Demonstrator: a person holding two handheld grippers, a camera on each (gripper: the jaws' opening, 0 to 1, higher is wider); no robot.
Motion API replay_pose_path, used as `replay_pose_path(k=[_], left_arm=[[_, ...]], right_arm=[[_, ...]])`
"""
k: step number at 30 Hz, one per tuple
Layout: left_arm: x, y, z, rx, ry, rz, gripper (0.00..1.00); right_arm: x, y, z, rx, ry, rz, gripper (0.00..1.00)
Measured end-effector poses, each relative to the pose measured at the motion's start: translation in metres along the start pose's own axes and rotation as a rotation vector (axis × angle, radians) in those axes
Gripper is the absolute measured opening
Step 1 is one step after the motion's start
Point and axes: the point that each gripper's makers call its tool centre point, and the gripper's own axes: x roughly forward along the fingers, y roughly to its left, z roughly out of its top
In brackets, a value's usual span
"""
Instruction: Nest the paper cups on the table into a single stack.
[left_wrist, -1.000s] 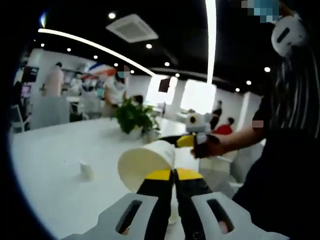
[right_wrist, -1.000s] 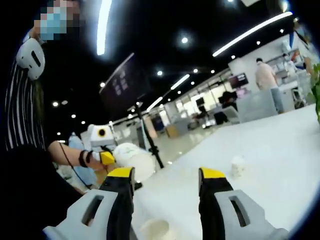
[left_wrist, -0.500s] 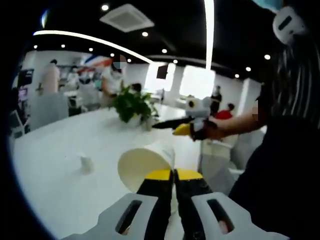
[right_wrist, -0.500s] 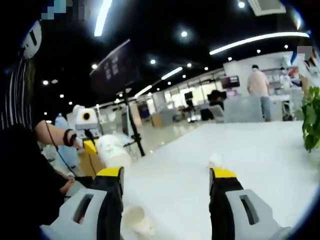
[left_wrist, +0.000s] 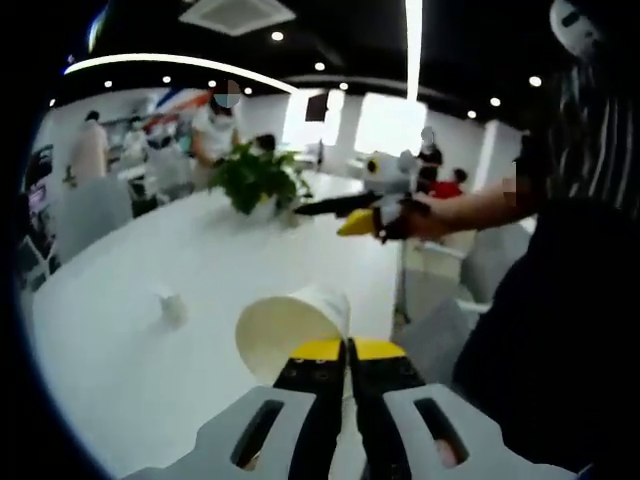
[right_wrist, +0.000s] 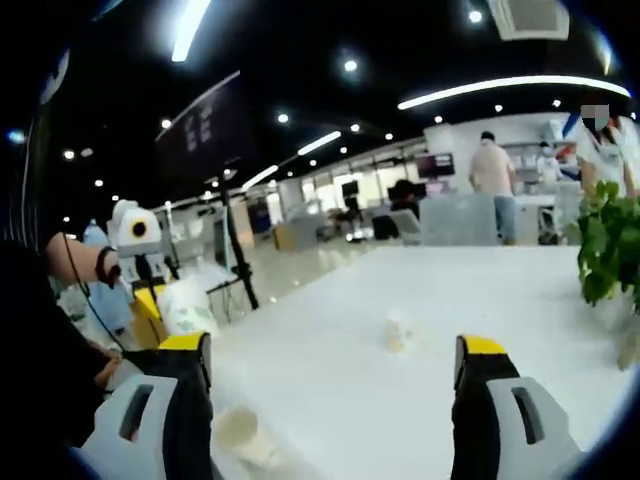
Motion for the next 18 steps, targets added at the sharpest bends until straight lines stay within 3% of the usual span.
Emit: replay_pose_path(k=[5, 7, 10, 12, 18], left_arm=[[0.003, -0.004, 0.004, 0.05, 0.015, 0.0, 0.0], [0.006, -0.003, -0.003, 0.081, 0.069, 0.011, 0.0], [0.008, -0.008, -0.006, 0.09, 0.09, -0.004, 0.0], [0.008, -0.007, -0.013, 0.089, 0.148, 0.005, 0.0], [0.01, -0.001, -0.018, 0.103, 0.204, 0.025, 0.0]], right_arm=[[-0.003, -0.005, -0.005, 0.0, 0.016, -0.013, 1.0], [-0.003, -0.008, -0.007, -0.003, 0.021, -0.021, 1.0], [-0.004, -0.013, -0.009, -0.005, 0.028, -0.038, 1.0], [-0.004, -0.018, -0.012, -0.004, 0.035, -0.05, 1.0], [-0.003, -0.021, -0.015, 0.014, 0.037, -0.055, 1.0]])
